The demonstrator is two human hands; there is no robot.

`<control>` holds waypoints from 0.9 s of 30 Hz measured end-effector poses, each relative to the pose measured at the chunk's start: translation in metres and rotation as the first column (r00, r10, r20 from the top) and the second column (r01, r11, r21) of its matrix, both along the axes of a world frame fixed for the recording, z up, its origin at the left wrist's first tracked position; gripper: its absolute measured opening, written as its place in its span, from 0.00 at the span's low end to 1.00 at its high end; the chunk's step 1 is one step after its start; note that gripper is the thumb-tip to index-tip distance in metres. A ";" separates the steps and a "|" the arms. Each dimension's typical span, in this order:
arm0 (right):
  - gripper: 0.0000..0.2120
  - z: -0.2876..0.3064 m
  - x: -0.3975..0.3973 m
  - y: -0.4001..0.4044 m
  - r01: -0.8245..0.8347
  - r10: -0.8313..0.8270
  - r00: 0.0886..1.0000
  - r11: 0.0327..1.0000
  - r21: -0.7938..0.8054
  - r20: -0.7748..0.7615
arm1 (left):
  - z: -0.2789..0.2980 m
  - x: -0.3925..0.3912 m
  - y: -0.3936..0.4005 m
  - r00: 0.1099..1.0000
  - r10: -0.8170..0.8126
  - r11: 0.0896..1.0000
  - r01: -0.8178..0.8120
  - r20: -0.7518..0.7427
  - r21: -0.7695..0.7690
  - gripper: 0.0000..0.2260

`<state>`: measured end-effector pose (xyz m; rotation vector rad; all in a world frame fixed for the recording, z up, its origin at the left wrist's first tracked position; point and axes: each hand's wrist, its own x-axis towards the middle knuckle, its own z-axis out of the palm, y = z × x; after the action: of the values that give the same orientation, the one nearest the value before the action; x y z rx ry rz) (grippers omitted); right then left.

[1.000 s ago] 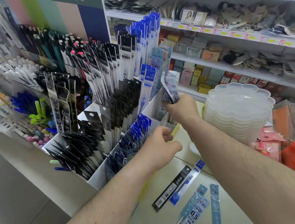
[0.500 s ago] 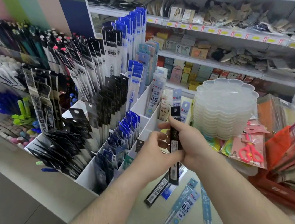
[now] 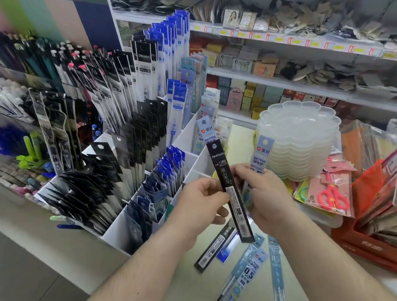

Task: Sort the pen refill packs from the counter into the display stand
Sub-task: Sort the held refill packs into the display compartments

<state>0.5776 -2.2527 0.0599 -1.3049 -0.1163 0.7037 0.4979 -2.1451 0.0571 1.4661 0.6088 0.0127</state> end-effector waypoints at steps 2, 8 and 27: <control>0.08 -0.002 -0.005 0.002 0.014 -0.011 0.997 0.999 -0.038 0.081 | 0.000 0.002 -0.003 1.000 0.012 0.999 -0.011 -0.027 0.038 0.06; 0.09 -0.010 -0.016 0.003 0.085 -0.051 0.968 0.988 -0.132 0.245 | 0.001 0.000 -0.007 1.000 0.004 1.000 -0.004 0.014 0.027 0.11; 0.08 0.003 -0.022 -0.015 0.124 -0.120 0.989 0.991 0.042 -0.090 | 0.005 -0.015 -0.011 0.996 0.048 0.999 -0.048 0.074 -0.003 0.07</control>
<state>0.5551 -2.2676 0.0630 -1.2230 0.0173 0.6482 0.4831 -2.1563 0.0624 1.4432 0.5839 0.1039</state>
